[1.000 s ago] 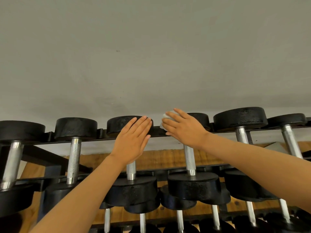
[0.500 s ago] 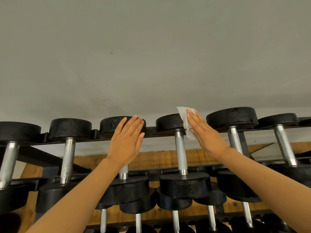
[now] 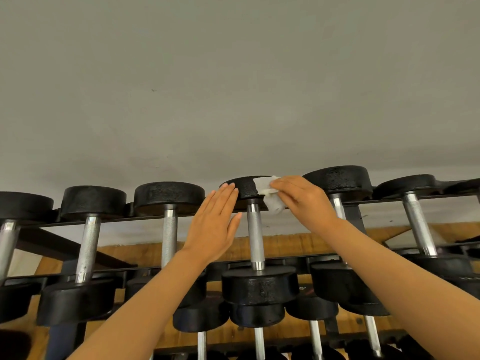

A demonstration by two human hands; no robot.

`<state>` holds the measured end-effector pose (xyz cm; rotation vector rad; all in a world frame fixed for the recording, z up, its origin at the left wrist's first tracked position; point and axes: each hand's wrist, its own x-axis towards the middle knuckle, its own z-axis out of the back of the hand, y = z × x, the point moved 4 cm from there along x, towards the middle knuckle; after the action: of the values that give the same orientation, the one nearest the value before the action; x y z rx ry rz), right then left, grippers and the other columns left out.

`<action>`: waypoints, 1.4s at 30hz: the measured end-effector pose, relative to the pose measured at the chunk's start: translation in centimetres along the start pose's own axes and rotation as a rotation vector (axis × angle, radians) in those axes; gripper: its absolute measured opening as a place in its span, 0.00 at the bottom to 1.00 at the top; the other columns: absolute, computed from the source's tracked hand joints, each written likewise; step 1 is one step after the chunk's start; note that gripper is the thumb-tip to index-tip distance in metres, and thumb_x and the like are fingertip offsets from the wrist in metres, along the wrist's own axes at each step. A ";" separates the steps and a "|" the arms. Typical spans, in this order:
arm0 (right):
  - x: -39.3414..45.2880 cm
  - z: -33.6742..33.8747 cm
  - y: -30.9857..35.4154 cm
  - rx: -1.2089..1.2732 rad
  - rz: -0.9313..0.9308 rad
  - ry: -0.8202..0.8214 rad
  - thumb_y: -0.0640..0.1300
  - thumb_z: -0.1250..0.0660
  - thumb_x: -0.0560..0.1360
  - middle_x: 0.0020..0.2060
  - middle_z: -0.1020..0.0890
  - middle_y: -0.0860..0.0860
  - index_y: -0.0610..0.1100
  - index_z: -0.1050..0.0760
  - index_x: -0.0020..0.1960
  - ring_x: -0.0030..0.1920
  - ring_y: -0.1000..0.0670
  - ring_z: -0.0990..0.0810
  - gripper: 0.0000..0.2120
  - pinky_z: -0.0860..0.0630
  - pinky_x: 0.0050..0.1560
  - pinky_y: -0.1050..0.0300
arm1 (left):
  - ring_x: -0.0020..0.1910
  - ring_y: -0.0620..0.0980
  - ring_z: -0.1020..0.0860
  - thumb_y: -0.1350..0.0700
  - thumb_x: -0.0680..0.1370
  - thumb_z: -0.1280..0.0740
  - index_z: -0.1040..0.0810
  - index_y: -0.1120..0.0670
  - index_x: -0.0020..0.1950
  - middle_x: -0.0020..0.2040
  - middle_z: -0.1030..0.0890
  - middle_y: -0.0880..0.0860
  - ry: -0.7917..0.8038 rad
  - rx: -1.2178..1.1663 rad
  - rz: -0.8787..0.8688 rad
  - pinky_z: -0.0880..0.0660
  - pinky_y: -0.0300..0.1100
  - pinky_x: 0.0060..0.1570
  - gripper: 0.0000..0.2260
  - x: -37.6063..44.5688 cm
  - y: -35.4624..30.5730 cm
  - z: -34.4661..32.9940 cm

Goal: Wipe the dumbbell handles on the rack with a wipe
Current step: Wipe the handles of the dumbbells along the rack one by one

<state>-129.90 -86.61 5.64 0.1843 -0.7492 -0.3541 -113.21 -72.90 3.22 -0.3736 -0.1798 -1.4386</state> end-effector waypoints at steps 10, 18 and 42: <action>0.1 9.0 -8.7 -0.319 -0.009 -0.175 0.38 0.37 0.78 0.52 0.18 0.40 0.34 0.19 0.54 0.55 0.45 0.23 0.11 0.25 0.56 0.55 | 0.76 0.51 0.37 0.46 0.83 0.48 0.37 0.58 0.77 0.77 0.34 0.56 -0.016 -0.051 -0.039 0.46 0.50 0.75 0.26 3.8 -4.3 -0.2; -4.6 8.2 -10.7 -0.299 -0.075 -0.061 0.40 0.40 0.79 0.59 0.19 0.41 0.36 0.21 0.61 0.58 0.42 0.19 0.15 0.21 0.56 0.50 | 0.78 0.51 0.42 0.47 0.84 0.49 0.37 0.59 0.77 0.77 0.35 0.57 -0.010 0.024 -0.083 0.51 0.47 0.77 0.25 4.4 -5.2 -2.6; -4.6 7.5 -7.4 -0.193 -0.385 -0.011 0.30 0.37 0.77 0.77 0.41 0.51 0.41 0.34 0.75 0.65 0.53 0.28 0.26 0.24 0.51 0.62 | 0.78 0.51 0.43 0.48 0.86 0.55 0.38 0.59 0.77 0.77 0.36 0.57 -0.045 -0.006 -0.113 0.53 0.46 0.78 0.24 4.6 -4.7 -3.6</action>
<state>-140.03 -91.98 5.99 0.1439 -0.6848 -0.7902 -117.62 -78.85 2.16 -0.4059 -0.2362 -1.5425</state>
